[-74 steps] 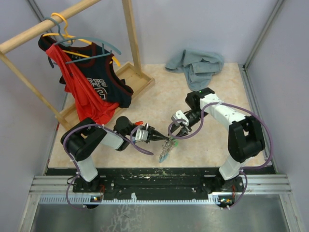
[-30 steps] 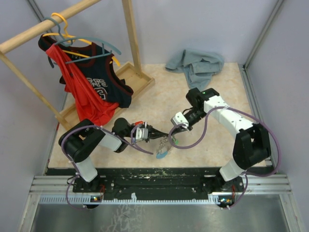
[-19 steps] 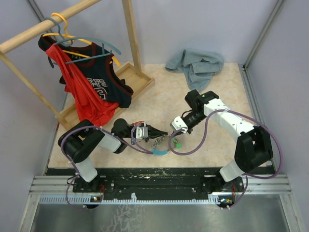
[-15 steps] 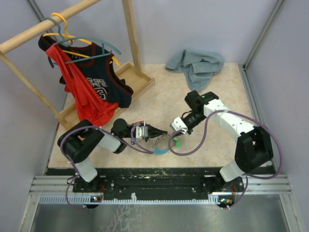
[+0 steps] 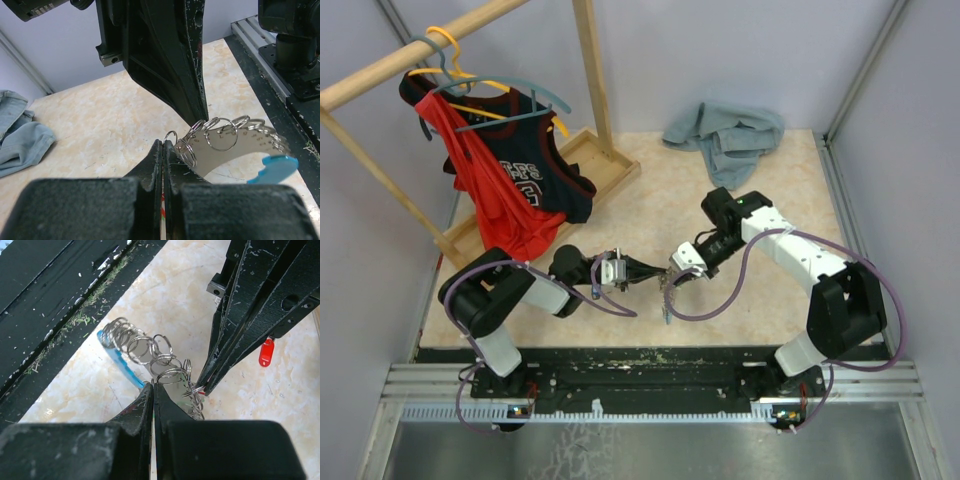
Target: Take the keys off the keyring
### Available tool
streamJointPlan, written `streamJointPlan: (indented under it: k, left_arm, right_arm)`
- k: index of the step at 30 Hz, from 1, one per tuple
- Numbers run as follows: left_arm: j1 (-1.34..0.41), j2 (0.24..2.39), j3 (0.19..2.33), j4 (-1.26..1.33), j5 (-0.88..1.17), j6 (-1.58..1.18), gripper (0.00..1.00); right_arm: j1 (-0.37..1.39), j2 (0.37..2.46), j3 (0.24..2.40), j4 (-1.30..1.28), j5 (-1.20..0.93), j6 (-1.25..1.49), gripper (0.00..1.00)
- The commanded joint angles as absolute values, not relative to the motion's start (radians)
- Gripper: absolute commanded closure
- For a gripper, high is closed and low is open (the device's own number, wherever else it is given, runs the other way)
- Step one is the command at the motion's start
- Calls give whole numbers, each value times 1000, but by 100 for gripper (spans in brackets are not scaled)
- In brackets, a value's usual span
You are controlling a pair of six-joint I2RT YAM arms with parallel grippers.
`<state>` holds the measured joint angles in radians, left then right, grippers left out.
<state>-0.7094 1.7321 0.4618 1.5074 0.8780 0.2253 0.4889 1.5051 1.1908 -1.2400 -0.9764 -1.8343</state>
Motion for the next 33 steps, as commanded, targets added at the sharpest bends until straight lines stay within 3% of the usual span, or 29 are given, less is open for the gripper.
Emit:
streamJointPlan:
  k: [1,19,27,33]
  left_arm:
    - [-704,1698,451,1790,850,236,100]
    - [-705,1662,423,1790,679,215,100]
    - [-706,1655,416,1791,615,195,100]
    - [-706,1650,407,1790,577,208,100]
  right_arm:
    - [491,1463,1207,-1234,-1014,-1811,100]
    - [412,1465,1236,-1208,-1070,-1717,100]
    - [318,1465,1251,-925,-1036,-1231,100]
    - [202,1478,1178,-518,-910,-774,100]
